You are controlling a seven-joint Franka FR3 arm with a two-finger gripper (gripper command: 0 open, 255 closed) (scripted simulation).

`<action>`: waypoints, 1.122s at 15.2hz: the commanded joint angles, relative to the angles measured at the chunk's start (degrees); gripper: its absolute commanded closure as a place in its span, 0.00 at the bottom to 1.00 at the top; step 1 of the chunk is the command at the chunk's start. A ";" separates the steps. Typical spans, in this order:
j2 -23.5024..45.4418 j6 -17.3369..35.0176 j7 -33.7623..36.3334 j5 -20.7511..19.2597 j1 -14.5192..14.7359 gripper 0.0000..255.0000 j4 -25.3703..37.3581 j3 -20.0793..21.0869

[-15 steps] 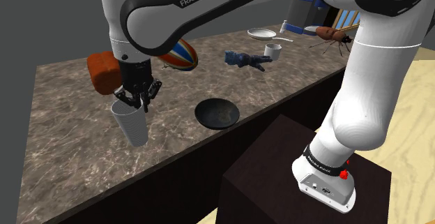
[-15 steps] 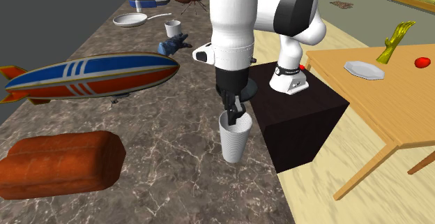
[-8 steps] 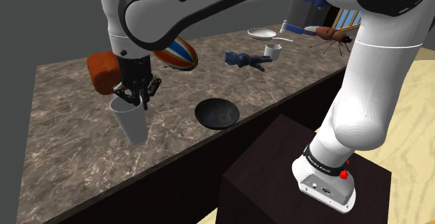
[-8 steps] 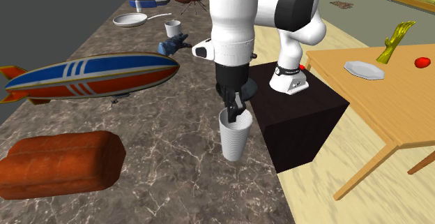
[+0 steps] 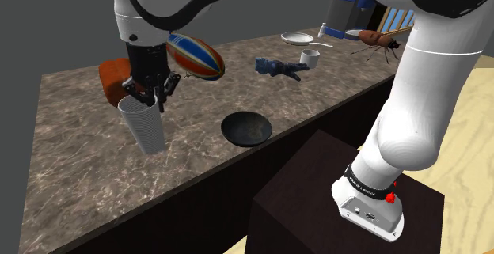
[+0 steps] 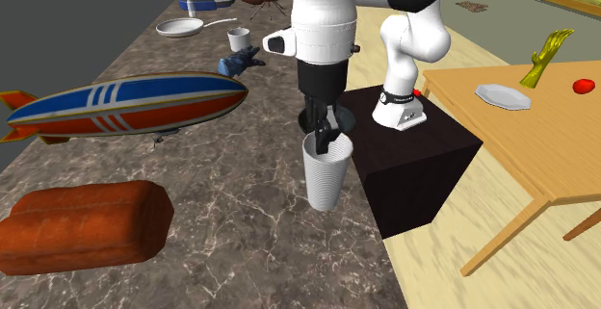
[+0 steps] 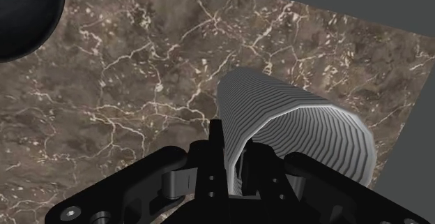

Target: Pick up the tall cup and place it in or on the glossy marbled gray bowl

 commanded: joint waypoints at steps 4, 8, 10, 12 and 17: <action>-0.59 -3.67 -0.07 0.31 -0.05 1.00 3.14 0.07; -0.74 -6.71 0.03 0.37 0.01 1.00 6.06 0.13; -0.72 -8.25 0.11 0.36 0.06 1.00 7.62 0.17; -0.64 -9.77 0.20 0.31 0.13 1.00 9.22 0.20; -12.44 -9.32 -7.05 6.51 -4.04 1.00 -2.07 -2.09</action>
